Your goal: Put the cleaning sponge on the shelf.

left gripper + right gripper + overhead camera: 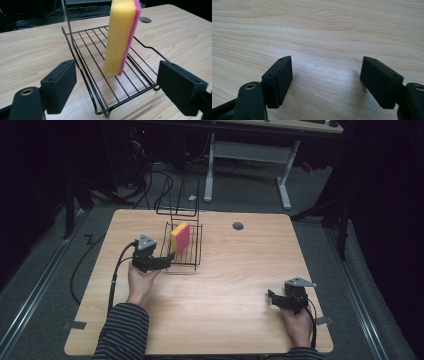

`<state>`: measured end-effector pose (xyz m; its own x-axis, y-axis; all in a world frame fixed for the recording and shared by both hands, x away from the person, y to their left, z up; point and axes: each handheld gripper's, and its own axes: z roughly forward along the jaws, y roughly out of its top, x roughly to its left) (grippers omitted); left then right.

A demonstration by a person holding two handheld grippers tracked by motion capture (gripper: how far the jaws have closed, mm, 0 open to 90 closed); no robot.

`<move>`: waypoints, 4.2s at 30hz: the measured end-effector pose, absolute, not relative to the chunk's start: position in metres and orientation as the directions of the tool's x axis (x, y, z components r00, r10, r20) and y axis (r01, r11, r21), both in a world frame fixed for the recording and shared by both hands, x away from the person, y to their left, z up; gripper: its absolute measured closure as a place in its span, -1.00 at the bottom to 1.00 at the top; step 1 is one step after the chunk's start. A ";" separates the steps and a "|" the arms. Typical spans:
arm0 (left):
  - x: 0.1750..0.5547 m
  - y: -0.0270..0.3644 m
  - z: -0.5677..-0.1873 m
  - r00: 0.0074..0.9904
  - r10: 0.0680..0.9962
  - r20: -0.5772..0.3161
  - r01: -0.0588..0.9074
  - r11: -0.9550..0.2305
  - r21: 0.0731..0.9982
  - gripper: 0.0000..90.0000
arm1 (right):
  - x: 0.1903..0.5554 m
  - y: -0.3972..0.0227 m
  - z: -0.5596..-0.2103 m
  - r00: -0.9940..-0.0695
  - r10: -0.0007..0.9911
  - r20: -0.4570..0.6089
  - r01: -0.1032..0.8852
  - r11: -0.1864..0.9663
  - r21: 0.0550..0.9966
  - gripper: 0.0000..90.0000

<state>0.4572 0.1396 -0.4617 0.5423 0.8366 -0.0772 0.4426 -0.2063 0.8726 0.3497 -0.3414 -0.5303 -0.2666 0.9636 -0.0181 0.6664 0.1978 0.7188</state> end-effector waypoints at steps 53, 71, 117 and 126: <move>0.407 0.210 -0.438 0.466 0.875 -0.129 0.413 -0.086 0.907 -0.61 | 0.350 -0.341 -0.530 -0.266 0.964 -0.018 0.667 0.197 0.719 -0.42; 0.394 0.219 -0.447 0.453 0.881 -0.137 0.427 -0.080 0.901 -0.61 | 0.350 -0.341 -0.530 -0.266 0.964 -0.018 0.666 0.198 0.719 -0.42; 0.384 0.216 -0.491 0.435 0.881 -0.188 0.522 -0.077 0.849 -0.58 | 0.350 -0.341 -0.530 -0.266 0.964 -0.018 0.667 0.197 0.719 -0.42; 0.390 0.214 -0.501 0.425 0.886 -0.184 0.547 -0.090 0.832 -0.57 | 0.350 -0.341 -0.530 -0.266 0.964 -0.018 0.667 0.197 0.719 -0.42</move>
<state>0.3896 0.2143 -0.5006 0.4252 0.8861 -0.1842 0.5472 -0.0896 0.8322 0.3496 -0.3414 -0.5303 -0.2661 0.9638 -0.0177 0.6667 0.1973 0.7188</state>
